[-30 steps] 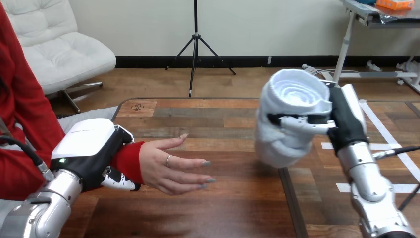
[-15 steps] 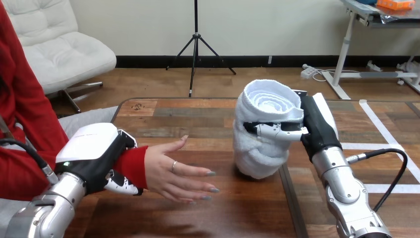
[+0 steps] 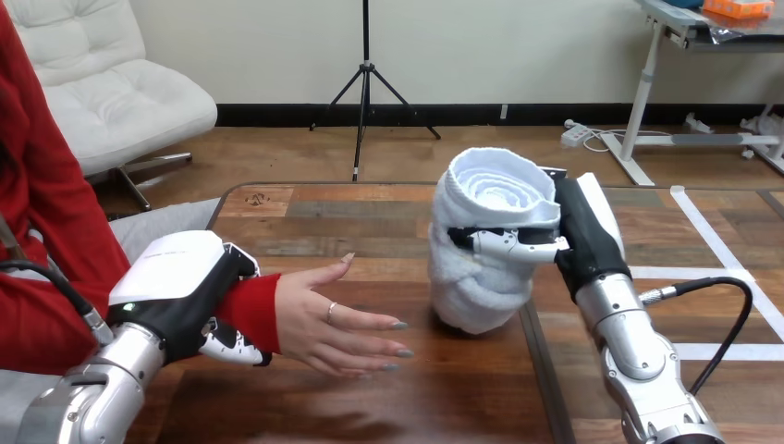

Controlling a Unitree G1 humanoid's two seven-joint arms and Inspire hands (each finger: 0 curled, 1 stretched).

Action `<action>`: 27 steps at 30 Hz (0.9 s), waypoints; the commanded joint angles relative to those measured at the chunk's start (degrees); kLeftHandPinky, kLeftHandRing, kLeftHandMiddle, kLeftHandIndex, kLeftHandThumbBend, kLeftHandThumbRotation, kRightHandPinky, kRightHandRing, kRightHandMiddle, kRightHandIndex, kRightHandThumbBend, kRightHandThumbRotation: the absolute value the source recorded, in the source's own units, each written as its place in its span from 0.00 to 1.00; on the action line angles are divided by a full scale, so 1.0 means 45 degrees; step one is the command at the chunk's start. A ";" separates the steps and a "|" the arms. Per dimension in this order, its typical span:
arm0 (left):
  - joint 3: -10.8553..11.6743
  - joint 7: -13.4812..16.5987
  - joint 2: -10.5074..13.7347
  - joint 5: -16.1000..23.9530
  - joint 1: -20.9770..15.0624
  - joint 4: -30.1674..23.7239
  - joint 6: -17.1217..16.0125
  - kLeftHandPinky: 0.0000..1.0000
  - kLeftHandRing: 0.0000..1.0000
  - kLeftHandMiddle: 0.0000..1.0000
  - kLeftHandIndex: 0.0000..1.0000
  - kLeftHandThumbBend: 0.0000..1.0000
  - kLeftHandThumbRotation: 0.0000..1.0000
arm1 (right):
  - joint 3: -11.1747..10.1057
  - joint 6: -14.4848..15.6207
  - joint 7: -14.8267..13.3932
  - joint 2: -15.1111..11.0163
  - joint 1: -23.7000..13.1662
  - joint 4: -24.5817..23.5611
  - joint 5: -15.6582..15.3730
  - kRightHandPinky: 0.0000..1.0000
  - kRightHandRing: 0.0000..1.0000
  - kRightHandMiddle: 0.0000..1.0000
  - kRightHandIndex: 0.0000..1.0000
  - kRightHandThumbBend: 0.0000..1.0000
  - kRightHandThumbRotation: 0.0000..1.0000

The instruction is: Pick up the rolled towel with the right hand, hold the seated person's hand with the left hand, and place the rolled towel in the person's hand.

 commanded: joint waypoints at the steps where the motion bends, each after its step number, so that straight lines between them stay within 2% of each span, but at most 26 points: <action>1: 0.0251 0.0477 -0.0409 -0.0366 -0.2756 -0.0956 -0.0256 0.26 0.31 0.36 0.36 0.76 0.00 | 0.0337 -0.0388 0.0088 0.0629 -0.1885 -0.1521 0.0102 0.30 0.35 0.40 0.42 0.78 0.00; 10: 0.0183 0.0475 -0.0663 -0.0343 -0.3027 -0.0915 -0.0205 0.26 0.31 0.36 0.36 0.75 0.00 | 0.0416 -0.0513 0.0383 0.1029 -0.1803 -0.1849 0.0383 0.29 0.34 0.39 0.41 0.78 0.00; 27: 0.0004 0.0488 -0.1117 -0.0287 -0.3523 -0.0715 -0.0131 0.26 0.30 0.36 0.36 0.76 0.00 | 0.0742 -0.0415 0.0575 0.1434 -0.1593 -0.2844 0.0157 0.30 0.35 0.40 0.41 0.78 0.00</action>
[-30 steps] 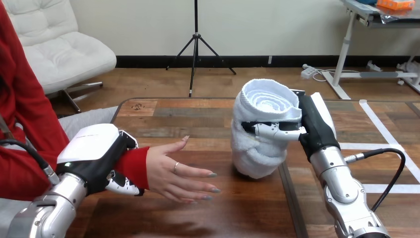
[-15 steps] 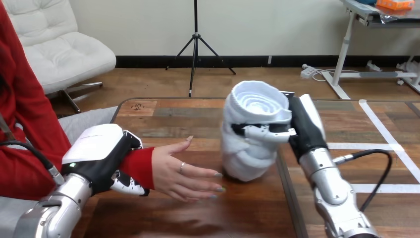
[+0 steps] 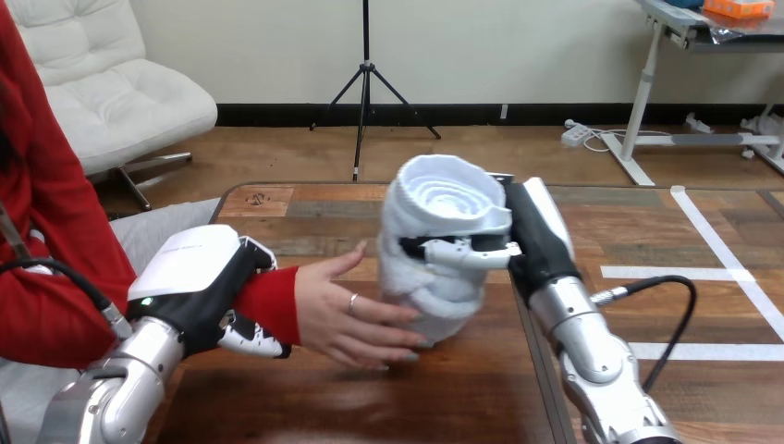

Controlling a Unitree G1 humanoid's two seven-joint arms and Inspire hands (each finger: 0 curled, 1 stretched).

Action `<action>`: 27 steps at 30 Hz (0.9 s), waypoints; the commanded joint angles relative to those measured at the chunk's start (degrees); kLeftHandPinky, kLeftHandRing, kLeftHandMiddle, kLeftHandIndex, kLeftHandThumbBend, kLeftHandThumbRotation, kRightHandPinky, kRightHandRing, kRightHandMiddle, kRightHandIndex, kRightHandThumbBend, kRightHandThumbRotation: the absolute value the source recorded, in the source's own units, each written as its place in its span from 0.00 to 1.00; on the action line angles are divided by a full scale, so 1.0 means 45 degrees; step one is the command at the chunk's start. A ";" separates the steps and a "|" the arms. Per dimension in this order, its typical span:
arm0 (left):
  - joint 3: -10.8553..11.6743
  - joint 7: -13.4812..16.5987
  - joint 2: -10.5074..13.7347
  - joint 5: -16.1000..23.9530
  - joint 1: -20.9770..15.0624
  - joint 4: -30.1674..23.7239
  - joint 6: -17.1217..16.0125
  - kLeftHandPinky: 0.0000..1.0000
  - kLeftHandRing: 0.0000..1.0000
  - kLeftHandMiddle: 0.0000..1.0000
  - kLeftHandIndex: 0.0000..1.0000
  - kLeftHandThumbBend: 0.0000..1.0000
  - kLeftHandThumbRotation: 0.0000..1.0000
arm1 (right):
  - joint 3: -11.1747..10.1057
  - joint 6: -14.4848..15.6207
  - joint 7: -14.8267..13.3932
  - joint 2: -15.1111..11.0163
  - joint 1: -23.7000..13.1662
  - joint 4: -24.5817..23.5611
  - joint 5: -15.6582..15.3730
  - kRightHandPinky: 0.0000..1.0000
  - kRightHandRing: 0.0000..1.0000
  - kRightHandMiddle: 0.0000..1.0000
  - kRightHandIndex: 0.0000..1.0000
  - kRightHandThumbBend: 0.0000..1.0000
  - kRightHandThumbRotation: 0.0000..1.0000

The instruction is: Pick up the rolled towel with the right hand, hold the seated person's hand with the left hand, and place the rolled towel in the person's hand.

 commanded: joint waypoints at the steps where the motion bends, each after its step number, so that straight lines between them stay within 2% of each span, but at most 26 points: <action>1: 0.0135 0.0503 -0.0465 -0.0290 -0.3141 -0.0779 -0.0265 0.26 0.30 0.36 0.36 0.76 0.00 | 0.0168 -0.0393 0.0046 0.0290 -0.1592 -0.2543 0.0137 0.30 0.35 0.40 0.41 0.79 0.00; 19: 0.0133 0.0546 -0.0753 -0.0414 -0.3561 -0.0517 -0.0203 0.25 0.30 0.35 0.35 0.73 0.00 | 0.0508 0.0197 0.0277 0.0576 -0.1172 -0.4012 0.0149 0.29 0.34 0.40 0.41 0.79 0.00; 27: 0.0095 0.0557 -0.0807 -0.0323 -0.3754 -0.0454 -0.0175 0.26 0.30 0.35 0.35 0.73 0.00 | 0.0656 0.0095 0.0518 0.0633 -0.1012 -0.4474 0.0212 0.29 0.35 0.40 0.41 0.78 0.00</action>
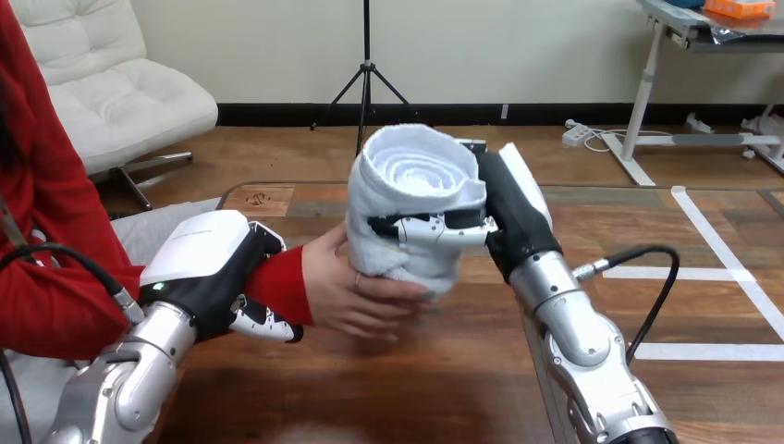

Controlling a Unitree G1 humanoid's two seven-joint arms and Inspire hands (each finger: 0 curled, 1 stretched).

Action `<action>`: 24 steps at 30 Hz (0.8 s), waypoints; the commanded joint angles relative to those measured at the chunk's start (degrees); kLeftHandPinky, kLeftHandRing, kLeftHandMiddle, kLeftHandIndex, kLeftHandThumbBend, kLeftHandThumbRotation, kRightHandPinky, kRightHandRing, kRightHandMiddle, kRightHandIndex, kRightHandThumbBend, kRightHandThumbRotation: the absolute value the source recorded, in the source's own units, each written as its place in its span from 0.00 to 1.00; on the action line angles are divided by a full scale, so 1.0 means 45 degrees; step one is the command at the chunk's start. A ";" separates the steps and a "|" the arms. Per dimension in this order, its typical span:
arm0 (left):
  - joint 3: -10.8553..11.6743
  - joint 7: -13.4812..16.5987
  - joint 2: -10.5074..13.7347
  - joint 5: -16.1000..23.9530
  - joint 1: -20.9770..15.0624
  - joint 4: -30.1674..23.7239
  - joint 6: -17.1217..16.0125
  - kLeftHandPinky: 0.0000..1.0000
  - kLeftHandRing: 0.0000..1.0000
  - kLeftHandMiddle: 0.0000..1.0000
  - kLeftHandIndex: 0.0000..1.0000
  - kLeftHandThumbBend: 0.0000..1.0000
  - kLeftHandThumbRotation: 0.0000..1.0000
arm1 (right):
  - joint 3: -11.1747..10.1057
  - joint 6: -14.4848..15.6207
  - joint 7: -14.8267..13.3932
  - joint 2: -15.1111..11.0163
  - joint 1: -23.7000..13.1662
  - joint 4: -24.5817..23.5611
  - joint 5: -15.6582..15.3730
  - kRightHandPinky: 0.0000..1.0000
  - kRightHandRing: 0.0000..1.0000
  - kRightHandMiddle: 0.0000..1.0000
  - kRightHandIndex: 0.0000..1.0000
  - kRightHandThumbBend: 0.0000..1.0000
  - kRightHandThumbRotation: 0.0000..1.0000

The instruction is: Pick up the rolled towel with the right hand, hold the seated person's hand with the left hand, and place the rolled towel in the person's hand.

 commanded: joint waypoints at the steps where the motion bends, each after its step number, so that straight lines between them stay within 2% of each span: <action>1: 0.0174 0.0559 -0.0404 -0.0316 -0.3102 -0.0845 -0.0300 0.26 0.30 0.35 0.35 0.73 0.00 | 0.0227 -0.0253 0.0209 0.0333 -0.1037 -0.2426 0.0235 0.29 0.35 0.40 0.41 0.78 0.00; 24: 0.0279 0.0888 -0.0434 -0.0402 -0.3481 -0.0422 -0.0567 0.26 0.30 0.35 0.35 0.74 0.00 | 0.0518 0.0347 0.0490 0.0445 -0.0439 -0.4223 0.0271 0.27 0.33 0.39 0.40 0.78 0.00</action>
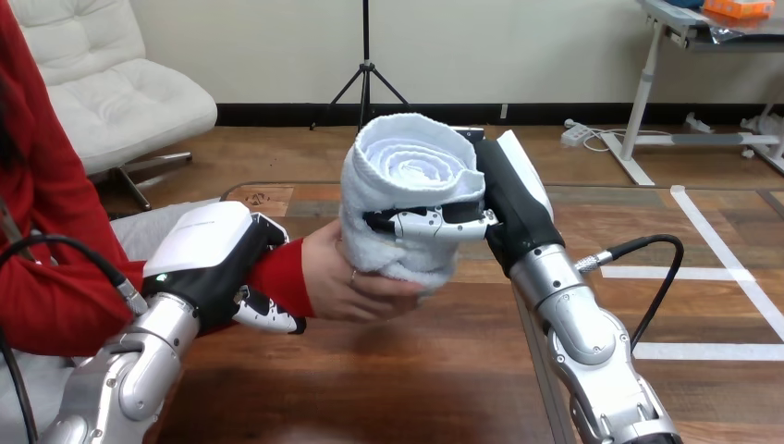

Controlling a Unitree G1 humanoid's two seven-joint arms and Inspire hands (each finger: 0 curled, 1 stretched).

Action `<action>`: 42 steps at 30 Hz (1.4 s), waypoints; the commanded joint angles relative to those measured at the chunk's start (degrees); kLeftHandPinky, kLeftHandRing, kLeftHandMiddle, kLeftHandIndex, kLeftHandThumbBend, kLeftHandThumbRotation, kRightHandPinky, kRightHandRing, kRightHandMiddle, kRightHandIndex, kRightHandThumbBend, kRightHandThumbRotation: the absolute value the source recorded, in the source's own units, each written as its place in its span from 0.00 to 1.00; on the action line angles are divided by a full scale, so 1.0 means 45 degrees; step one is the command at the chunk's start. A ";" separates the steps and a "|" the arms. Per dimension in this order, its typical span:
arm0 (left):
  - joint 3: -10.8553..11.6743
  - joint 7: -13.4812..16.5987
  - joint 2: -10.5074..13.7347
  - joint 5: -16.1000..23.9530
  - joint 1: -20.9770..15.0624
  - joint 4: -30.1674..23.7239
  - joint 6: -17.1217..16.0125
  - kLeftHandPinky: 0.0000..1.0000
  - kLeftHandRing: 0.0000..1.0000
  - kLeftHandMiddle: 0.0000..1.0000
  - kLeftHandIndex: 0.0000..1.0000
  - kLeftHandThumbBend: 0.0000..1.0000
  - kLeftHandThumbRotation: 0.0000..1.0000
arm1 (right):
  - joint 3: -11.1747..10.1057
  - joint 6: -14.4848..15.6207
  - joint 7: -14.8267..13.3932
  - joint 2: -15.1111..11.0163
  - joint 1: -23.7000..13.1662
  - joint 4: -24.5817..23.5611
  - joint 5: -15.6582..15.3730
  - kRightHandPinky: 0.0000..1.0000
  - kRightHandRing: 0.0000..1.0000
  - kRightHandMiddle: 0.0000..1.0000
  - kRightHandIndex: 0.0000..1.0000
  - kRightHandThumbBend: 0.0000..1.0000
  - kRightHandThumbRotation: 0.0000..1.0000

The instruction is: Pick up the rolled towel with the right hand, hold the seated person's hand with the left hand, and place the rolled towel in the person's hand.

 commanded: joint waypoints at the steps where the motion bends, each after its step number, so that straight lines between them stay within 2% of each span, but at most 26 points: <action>1: 0.0299 0.0902 -0.0361 -0.0420 -0.3155 -0.0601 -0.0562 0.26 0.30 0.35 0.35 0.74 0.00 | 0.0309 -0.0204 0.0234 0.0451 -0.0904 -0.2663 0.0293 0.27 0.33 0.39 0.40 0.78 0.00; 9: 0.0363 0.0981 -0.0394 -0.0464 -0.3192 -0.0570 -0.0545 0.25 0.30 0.35 0.35 0.75 0.00 | 0.0296 -0.0051 0.0307 0.0356 -0.0773 -0.2949 0.0346 0.28 0.33 0.39 0.40 0.78 0.00; 21: 0.0396 0.0938 -0.0429 -0.0485 -0.3075 -0.0799 -0.0474 0.25 0.30 0.35 0.35 0.75 0.00 | 0.0179 0.0124 0.0447 0.0230 -0.0668 -0.2727 0.0389 0.27 0.32 0.38 0.40 0.77 0.00; 36: 0.0416 0.0771 -0.0472 -0.0562 -0.2804 -0.1213 -0.0411 0.26 0.30 0.35 0.36 0.75 0.00 | 0.0165 0.0818 0.0511 0.0132 -0.0404 -0.2449 0.0318 0.29 0.34 0.40 0.41 0.76 0.00; 42: 0.0403 0.0676 -0.0426 -0.0590 -0.2666 -0.1290 -0.0452 0.28 0.32 0.37 0.37 0.75 0.00 | 0.0181 0.1444 0.0761 0.0115 -0.0222 -0.2672 0.0475 0.32 0.39 0.44 0.45 0.78 0.01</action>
